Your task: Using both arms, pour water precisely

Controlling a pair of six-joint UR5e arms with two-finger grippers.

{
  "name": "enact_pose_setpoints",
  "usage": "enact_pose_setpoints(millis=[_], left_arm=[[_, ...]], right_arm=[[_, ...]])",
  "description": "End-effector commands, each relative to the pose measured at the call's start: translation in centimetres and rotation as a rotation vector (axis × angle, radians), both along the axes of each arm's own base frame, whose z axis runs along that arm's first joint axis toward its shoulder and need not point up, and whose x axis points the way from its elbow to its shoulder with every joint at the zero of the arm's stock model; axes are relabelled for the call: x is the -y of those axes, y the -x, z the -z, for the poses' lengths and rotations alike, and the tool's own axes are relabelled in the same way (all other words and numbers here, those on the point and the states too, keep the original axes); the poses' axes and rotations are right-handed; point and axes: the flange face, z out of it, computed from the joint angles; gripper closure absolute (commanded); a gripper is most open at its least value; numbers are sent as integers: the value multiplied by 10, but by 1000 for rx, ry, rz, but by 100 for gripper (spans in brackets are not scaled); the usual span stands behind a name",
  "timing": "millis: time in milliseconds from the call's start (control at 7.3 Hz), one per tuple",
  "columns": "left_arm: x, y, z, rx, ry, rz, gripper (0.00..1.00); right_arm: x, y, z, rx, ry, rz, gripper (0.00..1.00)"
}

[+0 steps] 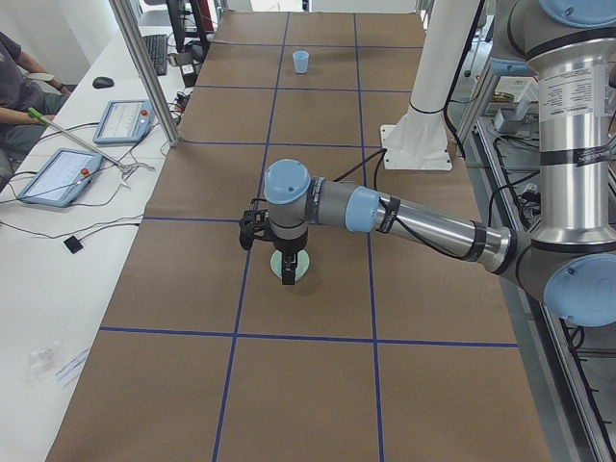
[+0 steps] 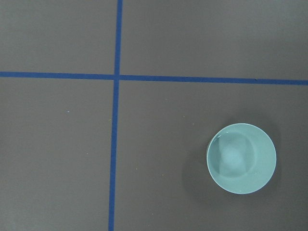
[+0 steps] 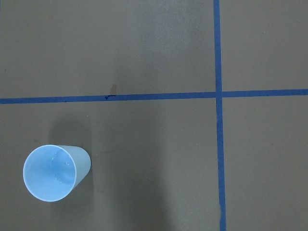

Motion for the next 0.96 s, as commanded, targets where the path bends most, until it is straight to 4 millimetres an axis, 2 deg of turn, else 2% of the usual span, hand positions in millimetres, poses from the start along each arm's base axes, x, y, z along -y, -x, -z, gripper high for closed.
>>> enact_pose_setpoints(millis=[0, 137, 274, 411, 548, 822], left_arm=[[23, -43, -38, 15, -31, -28, 0], [34, -61, -55, 7, 24, 18, 0], [45, -99, -60, -5, 39, 7, 0], [60, -119, -71, -12, 37, 3, 0], [62, -123, -73, -20, 36, 12, 0], [60, -153, -84, -17, 54, -29, 1]], right_arm=[[-5, 2, -3, 0, 2, 5, 0], [-5, 8, -3, 0, 6, 15, 0], [-4, 12, -3, 2, 9, 21, 0], [-3, 12, -4, 3, 14, 19, 0], [-3, 12, -5, 3, 16, 19, 0], [-3, 12, -5, 3, 17, 19, 0]])
